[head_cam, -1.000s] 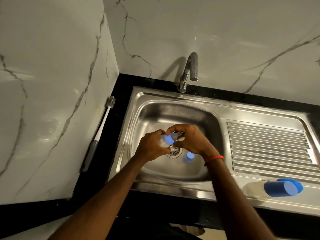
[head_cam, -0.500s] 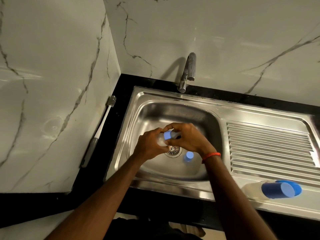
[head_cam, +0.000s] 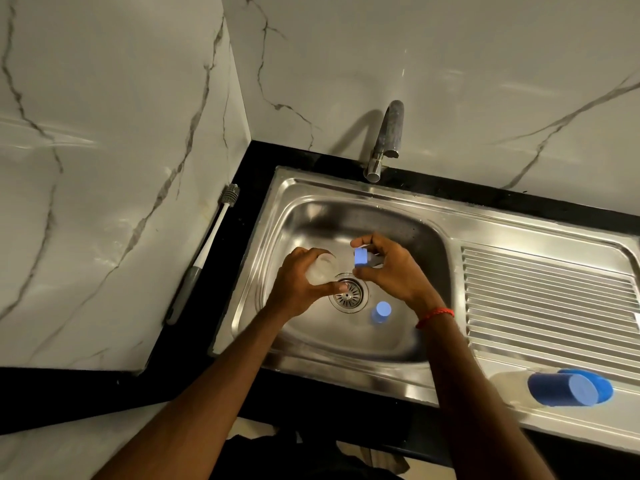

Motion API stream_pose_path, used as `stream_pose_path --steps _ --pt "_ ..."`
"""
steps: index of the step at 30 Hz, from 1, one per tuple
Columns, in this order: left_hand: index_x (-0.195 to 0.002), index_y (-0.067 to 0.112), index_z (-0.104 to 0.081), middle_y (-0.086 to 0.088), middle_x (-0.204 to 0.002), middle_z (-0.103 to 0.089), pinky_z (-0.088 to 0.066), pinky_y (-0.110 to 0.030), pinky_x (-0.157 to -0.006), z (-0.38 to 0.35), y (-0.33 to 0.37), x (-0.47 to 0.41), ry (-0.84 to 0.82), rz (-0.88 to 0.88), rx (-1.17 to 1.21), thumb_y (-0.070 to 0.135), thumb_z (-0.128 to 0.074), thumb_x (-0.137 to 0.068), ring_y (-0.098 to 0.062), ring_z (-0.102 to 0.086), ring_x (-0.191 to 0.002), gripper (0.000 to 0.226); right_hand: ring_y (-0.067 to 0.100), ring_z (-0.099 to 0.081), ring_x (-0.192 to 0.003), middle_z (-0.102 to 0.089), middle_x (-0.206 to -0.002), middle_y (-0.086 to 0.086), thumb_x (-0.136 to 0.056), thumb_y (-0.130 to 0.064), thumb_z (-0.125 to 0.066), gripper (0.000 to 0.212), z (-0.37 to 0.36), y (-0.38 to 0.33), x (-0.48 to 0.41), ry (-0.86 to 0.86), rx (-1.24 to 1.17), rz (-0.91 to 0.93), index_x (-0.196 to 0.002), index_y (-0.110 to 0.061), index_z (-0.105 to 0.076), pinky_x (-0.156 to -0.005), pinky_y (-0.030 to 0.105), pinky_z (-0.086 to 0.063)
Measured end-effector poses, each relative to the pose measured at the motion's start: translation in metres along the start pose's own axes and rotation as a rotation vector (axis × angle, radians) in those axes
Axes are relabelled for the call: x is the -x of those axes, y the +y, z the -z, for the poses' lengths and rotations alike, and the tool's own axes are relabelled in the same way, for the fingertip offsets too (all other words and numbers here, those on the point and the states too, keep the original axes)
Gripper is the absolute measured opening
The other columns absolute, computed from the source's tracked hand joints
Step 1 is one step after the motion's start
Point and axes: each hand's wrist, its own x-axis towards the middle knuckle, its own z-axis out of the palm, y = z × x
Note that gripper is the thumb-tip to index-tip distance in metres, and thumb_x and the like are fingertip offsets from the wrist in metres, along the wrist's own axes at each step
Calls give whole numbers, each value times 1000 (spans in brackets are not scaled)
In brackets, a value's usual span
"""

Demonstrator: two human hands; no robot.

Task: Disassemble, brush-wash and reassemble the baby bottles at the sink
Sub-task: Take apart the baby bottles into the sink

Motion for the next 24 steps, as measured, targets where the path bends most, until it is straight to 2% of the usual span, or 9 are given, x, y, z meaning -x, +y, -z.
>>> stream_pose_path --steps 2,6,11,13,15,17,19,24 --pt "-117 34 -65 15 -112 -60 -45 -20 -86 0 -4 0 -20 -1 44 61 -87 -61 -4 -56 -107 66 9 -59 -102 -62 -116 -10 -80 -14 -81 46 -4 6 0 -12 3 -5 -119 -23 -60 -87 16 -47" --pt "-118 41 -62 21 -117 -63 -46 -25 -90 -5 -23 -2 -51 -2 -21 51 -90 -63 -7 -51 -112 62 13 -62 -105 -64 -120 -5 -80 -13 -80 46 -11 18 0 -38 -1 -28 -119 -24 -60 -91 22 -52" --pt "-115 33 -59 13 -113 -64 -48 -26 -87 -17 -42 -4 -144 76 -71 22 -94 -61 -11 -56 -106 65 10 -64 -101 -66 -116 -10 -79 -17 -81 46 -21 31 0 -45 36 -52 -118 -30 -61 -88 26 -54" --pt "-111 30 -58 13 -108 -65 -49 -29 -84 -21 -49 -4 -214 97 -129 15 -92 -59 -12 -59 -100 63 10 -64 -99 -66 -116 -9 -80 -19 -80 46 -24 34 0 -53 49 -68 -120 -29 -61 -86 24 -54" --pt "-111 31 -58 14 -111 -63 -49 -31 -86 -25 -56 -5 -298 92 -228 10 -87 -62 -13 -56 -103 62 11 -65 -100 -66 -118 -6 -81 -19 -80 46 -27 37 2 -64 57 -74 -122 -26 -61 -84 19 -52" --pt "-116 26 -60 9 -119 -61 -42 -25 -88 -28 -63 -5 -380 62 -332 3 -80 -66 -14 -51 -110 59 12 -64 -101 -66 -119 -4 -81 -19 -80 46 -27 39 4 -69 69 -73 -123 -24 -60 -80 11 -47" --pt "-120 19 -60 1 -123 -59 -36 -22 -83 -31 -68 -7 -464 43 -438 -4 -73 -69 -17 -51 -112 57 13 -64 -102 -66 -120 -3 -82 -19 -80 46 -27 42 6 -69 80 -80 -123 -23 -60 -78 6 -43" --pt "-120 21 -60 -6 -113 -58 -44 -32 -76 -36 -78 -9 -555 23 -579 -8 -64 -73 -27 -56 -108 55 14 -63 -103 -65 -120 -2 -83 -21 -80 47 -24 45 8 -67 96 -99 -125 -22 -59 -73 2 -42"
